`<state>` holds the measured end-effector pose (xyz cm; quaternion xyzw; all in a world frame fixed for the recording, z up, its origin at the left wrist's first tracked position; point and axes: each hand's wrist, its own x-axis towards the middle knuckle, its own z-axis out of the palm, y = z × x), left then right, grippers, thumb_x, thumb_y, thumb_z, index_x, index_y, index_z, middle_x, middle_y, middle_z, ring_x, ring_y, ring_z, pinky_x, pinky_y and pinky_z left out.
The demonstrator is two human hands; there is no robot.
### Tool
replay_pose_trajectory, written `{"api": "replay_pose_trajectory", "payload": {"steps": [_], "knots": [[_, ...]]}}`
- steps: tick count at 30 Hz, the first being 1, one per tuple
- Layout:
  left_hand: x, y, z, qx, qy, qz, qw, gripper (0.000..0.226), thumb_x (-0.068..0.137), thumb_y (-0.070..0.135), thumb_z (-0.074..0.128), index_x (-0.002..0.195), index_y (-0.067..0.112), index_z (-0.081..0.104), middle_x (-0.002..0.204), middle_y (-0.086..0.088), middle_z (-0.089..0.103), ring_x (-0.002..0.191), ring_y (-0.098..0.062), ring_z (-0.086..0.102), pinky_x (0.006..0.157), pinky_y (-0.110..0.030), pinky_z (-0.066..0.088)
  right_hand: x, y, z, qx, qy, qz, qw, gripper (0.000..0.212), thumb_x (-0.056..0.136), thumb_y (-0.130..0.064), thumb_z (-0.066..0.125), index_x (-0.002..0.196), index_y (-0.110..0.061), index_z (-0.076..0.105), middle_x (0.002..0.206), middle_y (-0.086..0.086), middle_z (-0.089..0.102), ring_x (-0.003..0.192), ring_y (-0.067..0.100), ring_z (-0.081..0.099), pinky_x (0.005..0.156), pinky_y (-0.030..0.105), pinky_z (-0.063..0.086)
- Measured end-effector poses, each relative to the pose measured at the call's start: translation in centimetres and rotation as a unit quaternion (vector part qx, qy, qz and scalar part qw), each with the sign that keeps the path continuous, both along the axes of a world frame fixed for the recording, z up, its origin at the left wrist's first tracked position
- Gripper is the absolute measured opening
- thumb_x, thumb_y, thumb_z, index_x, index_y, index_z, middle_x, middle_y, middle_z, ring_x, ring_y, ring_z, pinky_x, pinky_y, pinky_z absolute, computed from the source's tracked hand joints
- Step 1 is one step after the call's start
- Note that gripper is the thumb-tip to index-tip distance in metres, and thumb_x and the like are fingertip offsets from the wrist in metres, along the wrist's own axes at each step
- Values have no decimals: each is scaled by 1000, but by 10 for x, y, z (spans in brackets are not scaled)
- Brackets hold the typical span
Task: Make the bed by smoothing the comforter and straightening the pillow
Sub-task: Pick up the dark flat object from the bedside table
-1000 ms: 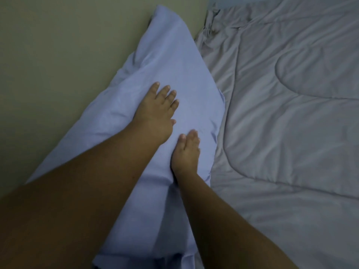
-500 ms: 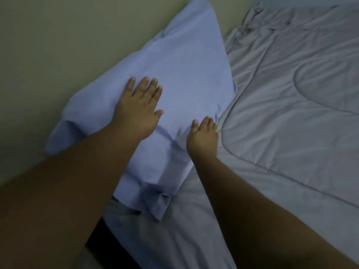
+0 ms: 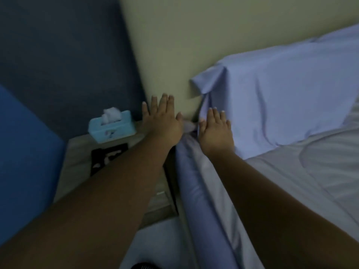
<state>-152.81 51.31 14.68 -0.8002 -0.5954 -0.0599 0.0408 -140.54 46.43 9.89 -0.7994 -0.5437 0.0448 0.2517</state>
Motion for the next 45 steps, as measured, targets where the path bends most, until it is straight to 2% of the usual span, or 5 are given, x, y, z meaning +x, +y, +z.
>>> {"api": "replay_pose_trajectory", "payload": {"steps": [9, 16, 29, 37, 45], "knots": [[-196, 45, -67, -56, -89, 230, 968, 64, 101, 47, 19, 154, 15, 3, 163, -4, 1, 149, -27, 4, 121, -47, 1, -167, 86, -39, -37, -59, 201, 977, 55, 103, -36, 24, 151, -9, 23, 159, 8, 20, 148, 24, 11, 119, 40, 7], [-270, 109, -101, -106, -115, 340, 927, 67, 101, 47, 18, 154, 14, -5, 163, -4, -6, 150, -26, 0, 121, -45, 0, -258, 181, -58, -83, -84, 302, 946, 57, 103, -39, 18, 152, -10, 15, 161, 5, 14, 149, 23, 5, 120, 42, 3], [-300, 158, -143, -153, -166, 447, 865, 66, 100, 49, 18, 154, 20, -7, 163, -2, -8, 149, -29, -8, 121, -47, -4, -327, 270, -86, -118, -131, 426, 887, 54, 104, -33, 22, 152, -9, 17, 160, 6, 17, 149, 24, 6, 119, 42, 1], [-314, 160, -181, -90, -193, 521, 827, 66, 100, 49, 18, 154, 19, -6, 163, 0, -8, 149, -29, -12, 120, -48, -6, -352, 285, -123, -115, -189, 504, 835, 55, 103, -33, 17, 153, -11, 11, 161, 5, 11, 149, 22, 3, 120, 43, 0], [-281, 119, -232, -39, -212, 573, 791, 64, 100, 49, 16, 155, 20, 0, 163, 0, -6, 149, -29, -10, 120, -47, -6, -341, 268, -167, -67, -183, 553, 810, 56, 102, -37, 19, 152, -12, 17, 160, 4, 16, 149, 22, 7, 120, 42, 0]]}}
